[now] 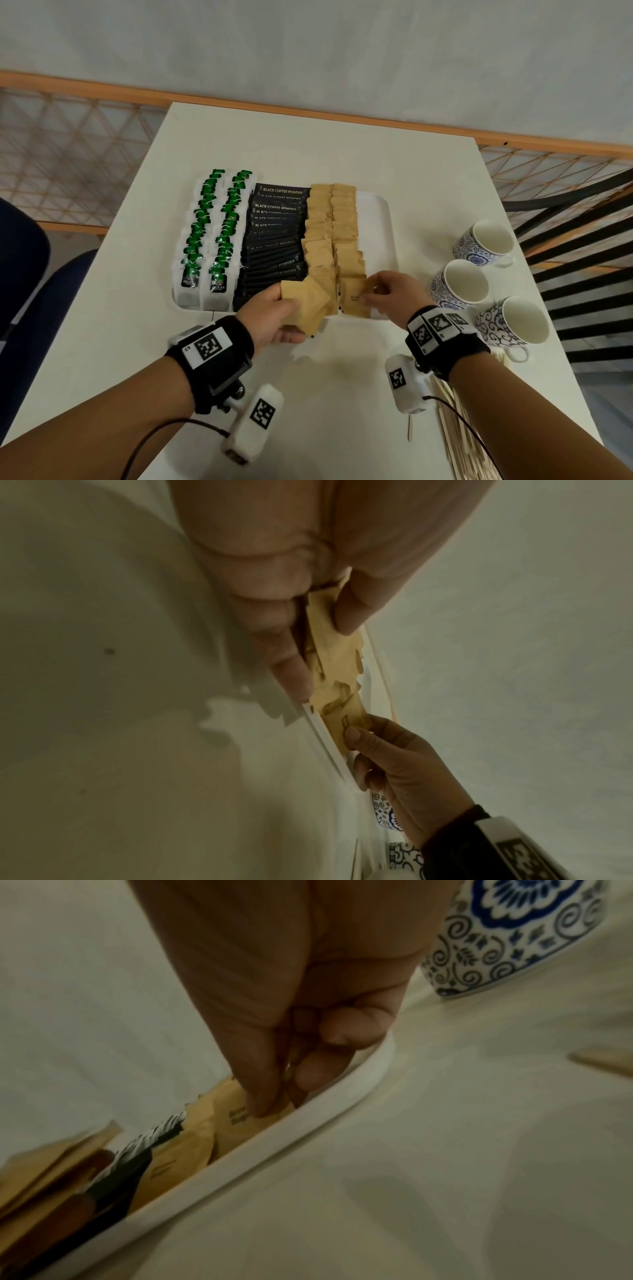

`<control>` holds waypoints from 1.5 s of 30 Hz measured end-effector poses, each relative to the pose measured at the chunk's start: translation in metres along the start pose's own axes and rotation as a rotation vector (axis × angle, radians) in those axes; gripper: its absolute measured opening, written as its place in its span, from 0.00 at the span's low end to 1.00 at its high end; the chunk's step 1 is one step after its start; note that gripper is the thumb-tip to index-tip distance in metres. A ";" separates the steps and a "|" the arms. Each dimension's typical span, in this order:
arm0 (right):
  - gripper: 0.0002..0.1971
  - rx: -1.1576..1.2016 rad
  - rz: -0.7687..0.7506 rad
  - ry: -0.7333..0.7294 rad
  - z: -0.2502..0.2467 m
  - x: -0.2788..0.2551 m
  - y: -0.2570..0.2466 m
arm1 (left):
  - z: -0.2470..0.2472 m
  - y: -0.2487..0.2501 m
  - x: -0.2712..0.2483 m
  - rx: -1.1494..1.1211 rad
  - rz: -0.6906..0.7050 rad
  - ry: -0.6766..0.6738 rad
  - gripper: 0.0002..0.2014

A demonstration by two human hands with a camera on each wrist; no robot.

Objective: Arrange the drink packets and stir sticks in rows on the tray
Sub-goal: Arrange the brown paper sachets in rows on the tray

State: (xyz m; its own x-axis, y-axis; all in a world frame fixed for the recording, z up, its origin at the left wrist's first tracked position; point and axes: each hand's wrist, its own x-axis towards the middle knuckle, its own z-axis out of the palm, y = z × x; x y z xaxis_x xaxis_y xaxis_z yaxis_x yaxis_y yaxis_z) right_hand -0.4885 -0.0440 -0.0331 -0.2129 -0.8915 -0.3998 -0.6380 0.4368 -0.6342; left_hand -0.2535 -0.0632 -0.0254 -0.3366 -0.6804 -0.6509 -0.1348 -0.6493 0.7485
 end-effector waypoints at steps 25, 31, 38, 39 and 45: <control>0.09 0.541 -0.010 -0.155 0.016 -0.019 -0.034 | 0.001 0.003 -0.005 0.154 0.108 0.089 0.18; 0.10 0.402 -0.047 -0.024 0.010 -0.014 -0.021 | -0.016 0.009 -0.001 0.346 0.152 0.153 0.04; 0.10 0.111 -0.172 -0.085 0.025 -0.016 -0.034 | -0.017 0.007 0.001 0.411 0.108 0.097 0.06; 0.10 0.085 -0.182 -0.085 0.026 -0.014 -0.035 | -0.017 0.006 0.003 0.400 0.099 0.097 0.06; 0.04 -0.100 -0.242 -0.051 0.029 -0.010 -0.042 | -0.017 0.005 0.005 0.302 0.048 0.090 0.05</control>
State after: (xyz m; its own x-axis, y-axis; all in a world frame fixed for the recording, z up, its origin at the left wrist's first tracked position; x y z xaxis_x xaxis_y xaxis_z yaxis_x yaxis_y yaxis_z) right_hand -0.4380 -0.0500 -0.0221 -0.0095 -0.9602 -0.2791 -0.7359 0.1957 -0.6481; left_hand -0.2399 -0.0759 -0.0270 -0.2677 -0.7439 -0.6123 -0.3959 -0.4944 0.7738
